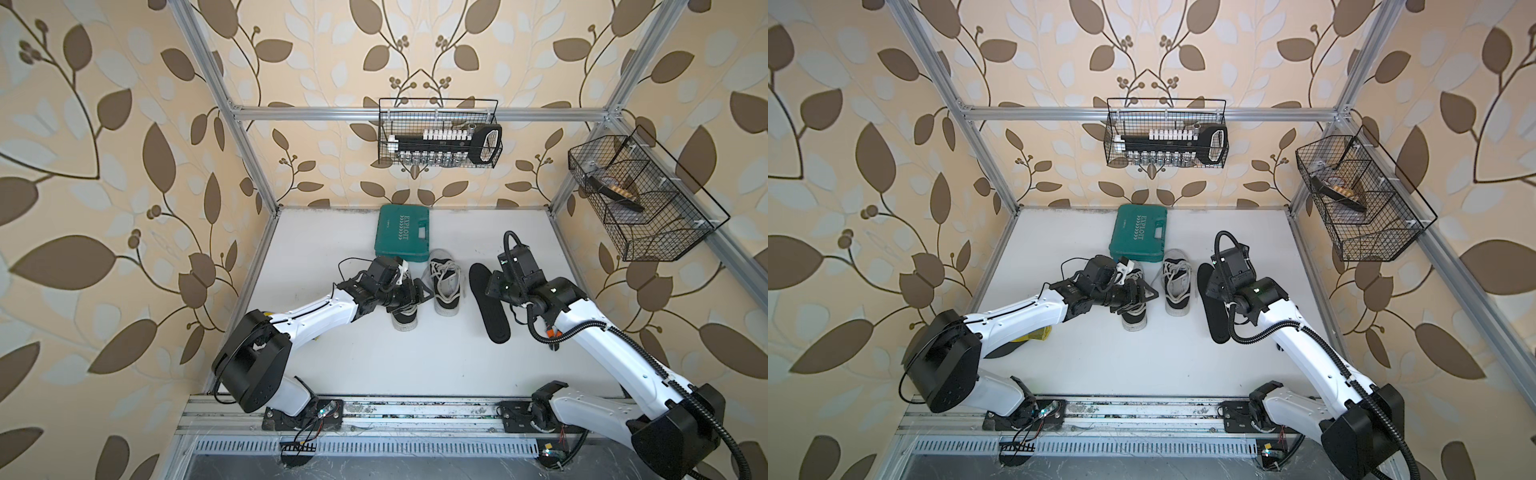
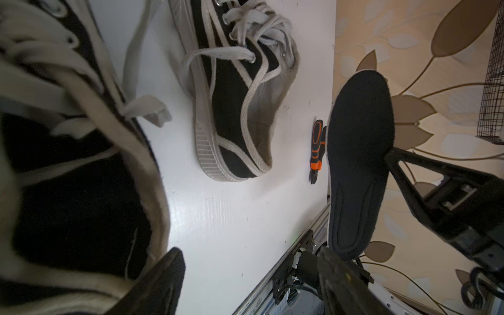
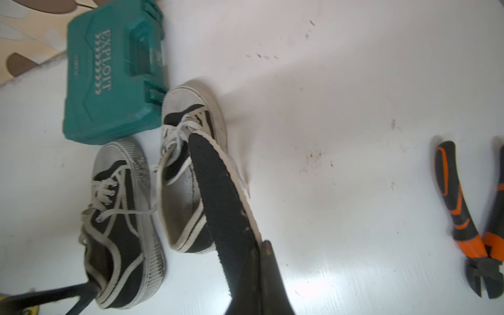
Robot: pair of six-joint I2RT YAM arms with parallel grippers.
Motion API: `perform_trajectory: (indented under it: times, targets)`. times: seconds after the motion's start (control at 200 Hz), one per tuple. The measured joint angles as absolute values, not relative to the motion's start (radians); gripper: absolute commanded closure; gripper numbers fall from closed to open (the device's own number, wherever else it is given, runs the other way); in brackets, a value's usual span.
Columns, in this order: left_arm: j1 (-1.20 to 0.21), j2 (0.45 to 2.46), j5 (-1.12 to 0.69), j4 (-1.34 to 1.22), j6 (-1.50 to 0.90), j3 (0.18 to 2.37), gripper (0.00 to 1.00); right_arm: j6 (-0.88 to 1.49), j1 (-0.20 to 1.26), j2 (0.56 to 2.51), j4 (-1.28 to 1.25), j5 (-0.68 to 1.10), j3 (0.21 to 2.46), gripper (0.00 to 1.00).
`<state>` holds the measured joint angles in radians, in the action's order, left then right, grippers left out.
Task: Insert the insole into the shoe
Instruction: Pick up the insole from the center of the board.
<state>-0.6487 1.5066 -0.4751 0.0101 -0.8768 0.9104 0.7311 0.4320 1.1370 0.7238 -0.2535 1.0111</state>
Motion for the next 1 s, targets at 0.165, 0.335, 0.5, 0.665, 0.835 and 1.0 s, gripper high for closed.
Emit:
perform_trajectory:
  times: [0.165, 0.335, 0.5, 0.665, 0.835, 1.0]
  targets:
    - [-0.649, 1.606, -0.53, -0.1, -0.915, 0.965, 0.24, 0.72, 0.459, 1.173, 0.713, -0.201, 1.061, 1.0]
    - [-0.649, 1.689, -0.585, -0.221, -0.963, 1.01, 0.31, 0.717, 0.471, 1.209, 0.694, -0.142, 1.074, 1.0]
    - [-0.649, 1.734, -0.621, -0.304, -1.005, 1.028, 0.39, 0.725, 0.472, 1.227, 0.659, -0.067, 1.081, 1.0]
    - [-0.649, 1.748, -0.631, -0.348, -1.031, 1.028, 0.5, 0.739, 0.476, 1.227, 0.624, -0.002, 1.081, 1.0]
    - [-0.648, 1.752, -0.645, -0.389, -1.057, 1.03, 0.79, 0.743, 0.476, 1.242, 0.587, 0.057, 1.081, 1.0]
    - [-0.647, 1.752, -0.64, -0.376, -1.045, 1.031, 1.0, 0.709, 0.475, 1.282, 0.584, 0.062, 1.081, 1.0]
